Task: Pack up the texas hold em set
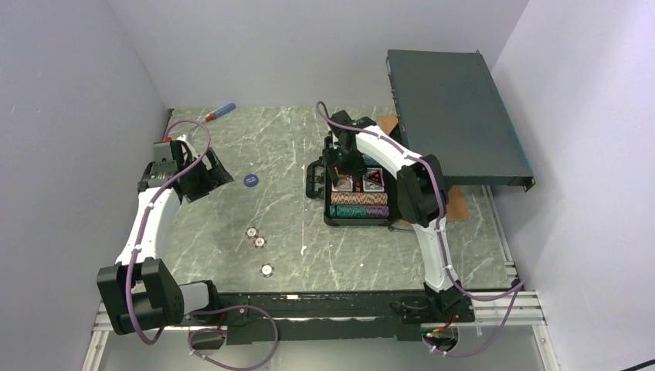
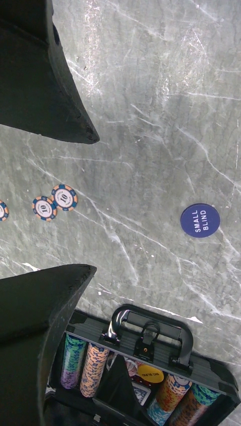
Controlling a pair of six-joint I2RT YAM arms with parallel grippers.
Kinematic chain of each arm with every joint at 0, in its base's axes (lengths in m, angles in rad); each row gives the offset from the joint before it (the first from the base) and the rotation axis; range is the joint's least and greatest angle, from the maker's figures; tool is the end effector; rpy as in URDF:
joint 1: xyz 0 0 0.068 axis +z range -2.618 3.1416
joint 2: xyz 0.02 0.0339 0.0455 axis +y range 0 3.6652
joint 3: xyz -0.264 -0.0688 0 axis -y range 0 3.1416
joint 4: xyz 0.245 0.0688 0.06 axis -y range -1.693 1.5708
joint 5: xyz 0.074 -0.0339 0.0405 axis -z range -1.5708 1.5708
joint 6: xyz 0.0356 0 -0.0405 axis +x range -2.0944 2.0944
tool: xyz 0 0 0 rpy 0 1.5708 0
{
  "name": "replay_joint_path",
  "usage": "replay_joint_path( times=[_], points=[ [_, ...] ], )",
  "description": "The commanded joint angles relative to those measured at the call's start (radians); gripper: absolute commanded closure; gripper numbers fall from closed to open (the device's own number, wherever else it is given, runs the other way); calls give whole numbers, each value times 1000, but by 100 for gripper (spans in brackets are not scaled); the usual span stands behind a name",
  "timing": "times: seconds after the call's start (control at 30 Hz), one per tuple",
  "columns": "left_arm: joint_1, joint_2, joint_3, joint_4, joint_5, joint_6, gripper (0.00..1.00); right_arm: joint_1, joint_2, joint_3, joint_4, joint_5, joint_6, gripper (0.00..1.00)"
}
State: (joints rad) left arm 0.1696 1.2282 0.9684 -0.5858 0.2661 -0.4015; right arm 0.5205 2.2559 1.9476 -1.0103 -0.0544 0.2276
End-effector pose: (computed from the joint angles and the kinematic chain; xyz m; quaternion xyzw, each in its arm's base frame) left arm 0.2533 0.0339 0.2761 -0.2159 0.9024 -0.1639 0.3349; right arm 0.4034 0.2334 0.1947 -0.1481 0.9806 0.0711 0.1072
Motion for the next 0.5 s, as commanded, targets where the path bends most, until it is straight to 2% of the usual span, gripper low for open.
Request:
replay_joint_path(
  times=[0.0,0.1,0.23,0.47],
  points=[
    [4,14,-13,40,30,18,8,15,-133,-38,26,9,-10,26],
    [2,28,-13,43,33,20,7,37,-179,-40,2,72,-26,22],
    [-15,75,-7,41,36,30,6,127,-264,-83,41,126,-58,20],
    [-88,256,73,-36,-21,60,13,369,-463,-364,390,131,-64,21]
  ],
)
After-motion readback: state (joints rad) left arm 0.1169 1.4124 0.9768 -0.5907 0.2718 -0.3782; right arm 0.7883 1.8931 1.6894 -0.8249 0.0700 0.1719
